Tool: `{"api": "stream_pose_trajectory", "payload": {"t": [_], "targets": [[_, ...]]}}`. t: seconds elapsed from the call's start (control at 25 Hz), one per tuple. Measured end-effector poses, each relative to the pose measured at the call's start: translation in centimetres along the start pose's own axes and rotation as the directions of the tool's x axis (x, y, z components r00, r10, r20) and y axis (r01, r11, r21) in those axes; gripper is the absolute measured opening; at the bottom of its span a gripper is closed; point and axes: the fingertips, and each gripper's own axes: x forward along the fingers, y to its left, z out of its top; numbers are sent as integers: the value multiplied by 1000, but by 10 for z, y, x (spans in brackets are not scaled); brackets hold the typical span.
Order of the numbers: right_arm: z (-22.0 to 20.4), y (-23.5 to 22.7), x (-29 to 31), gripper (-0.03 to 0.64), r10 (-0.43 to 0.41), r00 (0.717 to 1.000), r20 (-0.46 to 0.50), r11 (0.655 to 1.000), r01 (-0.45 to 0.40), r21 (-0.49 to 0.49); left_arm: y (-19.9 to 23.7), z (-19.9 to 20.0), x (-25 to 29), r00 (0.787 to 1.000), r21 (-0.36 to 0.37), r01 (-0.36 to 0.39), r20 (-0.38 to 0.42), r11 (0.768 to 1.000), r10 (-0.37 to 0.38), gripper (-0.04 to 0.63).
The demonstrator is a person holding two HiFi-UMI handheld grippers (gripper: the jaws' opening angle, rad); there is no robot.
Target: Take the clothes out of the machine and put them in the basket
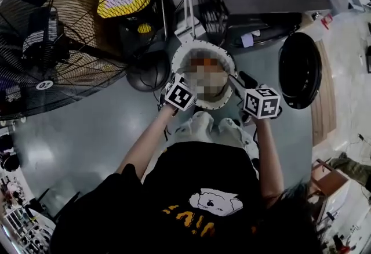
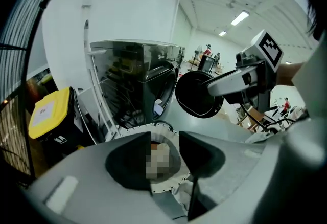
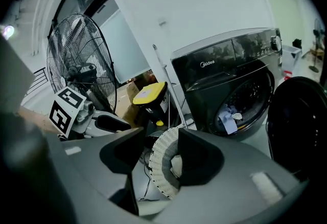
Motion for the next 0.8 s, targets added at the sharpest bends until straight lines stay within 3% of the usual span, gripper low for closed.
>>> {"api": "stream_pose_trajectory", "payload": {"t": [0.56,0.8], "targets": [[23,-60,-34,219,49,998,39,999,-48,-14,-42,69,14,993,-59,-44,106,997,50,153],[33,-101,-51,219,102,995,15,994,-101,-45,-73,96,30,988,-143,-88,113,986,105,150]]}}
